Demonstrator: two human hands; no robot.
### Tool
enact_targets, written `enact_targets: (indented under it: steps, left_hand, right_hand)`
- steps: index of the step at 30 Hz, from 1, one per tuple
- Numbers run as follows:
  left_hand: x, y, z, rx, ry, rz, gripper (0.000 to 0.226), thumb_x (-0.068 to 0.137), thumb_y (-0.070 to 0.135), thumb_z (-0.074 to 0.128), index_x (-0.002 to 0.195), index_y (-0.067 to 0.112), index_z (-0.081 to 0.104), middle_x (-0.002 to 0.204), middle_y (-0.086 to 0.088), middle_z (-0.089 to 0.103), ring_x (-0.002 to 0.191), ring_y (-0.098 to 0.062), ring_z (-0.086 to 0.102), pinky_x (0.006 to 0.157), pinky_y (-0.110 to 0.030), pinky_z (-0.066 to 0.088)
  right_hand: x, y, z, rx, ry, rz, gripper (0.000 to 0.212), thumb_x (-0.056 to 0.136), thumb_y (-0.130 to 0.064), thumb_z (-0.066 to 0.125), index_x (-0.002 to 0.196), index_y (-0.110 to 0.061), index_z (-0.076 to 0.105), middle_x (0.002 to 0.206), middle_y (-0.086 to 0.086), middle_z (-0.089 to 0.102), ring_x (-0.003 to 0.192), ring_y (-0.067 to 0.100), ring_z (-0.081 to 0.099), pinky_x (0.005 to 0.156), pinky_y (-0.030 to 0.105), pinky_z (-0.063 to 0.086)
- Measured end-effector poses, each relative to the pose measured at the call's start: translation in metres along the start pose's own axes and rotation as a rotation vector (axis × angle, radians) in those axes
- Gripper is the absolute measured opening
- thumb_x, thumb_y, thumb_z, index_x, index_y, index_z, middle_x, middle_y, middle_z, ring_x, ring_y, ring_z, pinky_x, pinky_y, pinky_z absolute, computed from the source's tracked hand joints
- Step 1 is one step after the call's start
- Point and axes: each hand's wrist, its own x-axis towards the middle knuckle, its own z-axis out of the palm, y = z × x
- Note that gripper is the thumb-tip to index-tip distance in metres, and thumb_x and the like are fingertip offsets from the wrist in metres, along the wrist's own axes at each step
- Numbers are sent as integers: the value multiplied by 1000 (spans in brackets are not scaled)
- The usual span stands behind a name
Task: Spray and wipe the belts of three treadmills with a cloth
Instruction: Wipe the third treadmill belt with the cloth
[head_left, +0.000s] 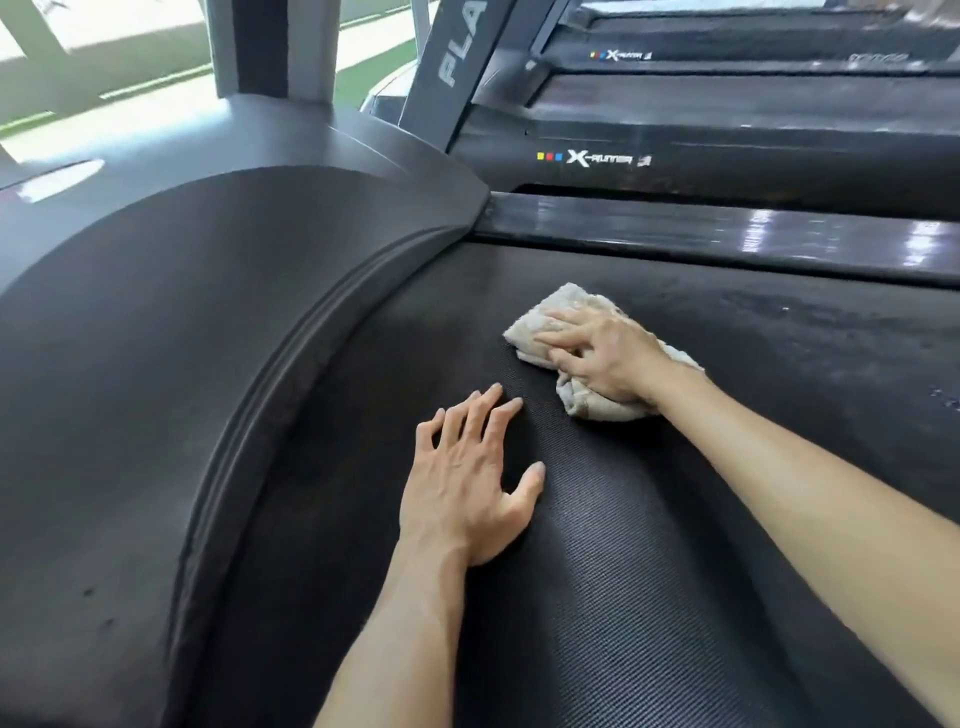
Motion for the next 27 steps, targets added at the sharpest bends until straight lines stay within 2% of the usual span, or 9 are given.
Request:
enact_targets:
  steps: [3,5,7,10,12,15,18,21,27]
  left_hand:
    - [-1,1,-3,13,-22,-11,80,84,70,8,157,37,17,167,15,6,154,-8,4,123,-39,7]
    - [0,3,-10,32,-78,-11,81,84,71,6,158,38,11,168,15,1,154,-8,-1,124,-39,5]
    - [4,1,-18,20,-166,-6,79,87,72,15,158,38,9,168,16,-2,154,-7,-3,123,-38,5]
    - [21,-6,-48,26,-283,58,78,91,67,45,158,37,18,168,17,10,152,-9,12,120,-39,20]
    - [32,-12,-73,52,-318,98,78,90,65,51,157,36,23,163,17,25,147,-8,24,116,-40,30]
    - [53,-29,-112,111,-281,150,76,90,64,52,156,35,26,159,15,34,144,-8,30,116,-39,33]
    - [63,-56,-137,165,-247,173,74,91,63,53,155,36,28,158,14,36,145,-7,30,117,-38,33]
    - [60,-87,-146,187,-237,170,73,91,65,52,155,39,28,158,16,36,146,-2,27,119,-36,29]
    - [56,-149,-147,221,-184,185,65,95,64,46,153,38,33,159,22,33,148,4,19,118,-21,11]
  right_hand:
    - [-16,-3,-1,-41,92,256,37,102,-54,45,137,-51,60,162,-20,35,153,18,28,126,42,19]
    - [-23,-21,-1,-58,117,347,38,104,-53,41,138,-53,57,164,-17,34,155,19,24,127,42,12]
    - [-30,-34,2,-45,142,392,38,105,-51,41,139,-52,57,165,-14,34,156,20,20,128,44,9]
    - [-34,-36,-2,9,168,398,35,103,-51,44,133,-52,62,161,-14,42,154,21,27,127,45,15]
    - [-35,-37,-2,12,180,396,34,102,-50,46,131,-52,64,161,-15,40,154,20,28,127,44,14]
    - [-35,-39,-3,5,172,391,35,102,-52,46,132,-51,63,163,-15,37,154,19,28,127,45,16]
    - [-38,-40,-6,14,164,400,35,102,-52,45,132,-51,64,158,-15,45,148,22,39,123,46,27]
    - [-37,-43,-9,-8,156,421,36,102,-52,47,134,-49,63,158,-11,46,147,23,40,121,44,32]
    - [-28,-27,5,-73,188,385,38,101,-55,45,135,-51,62,163,-14,37,155,15,25,127,42,19]
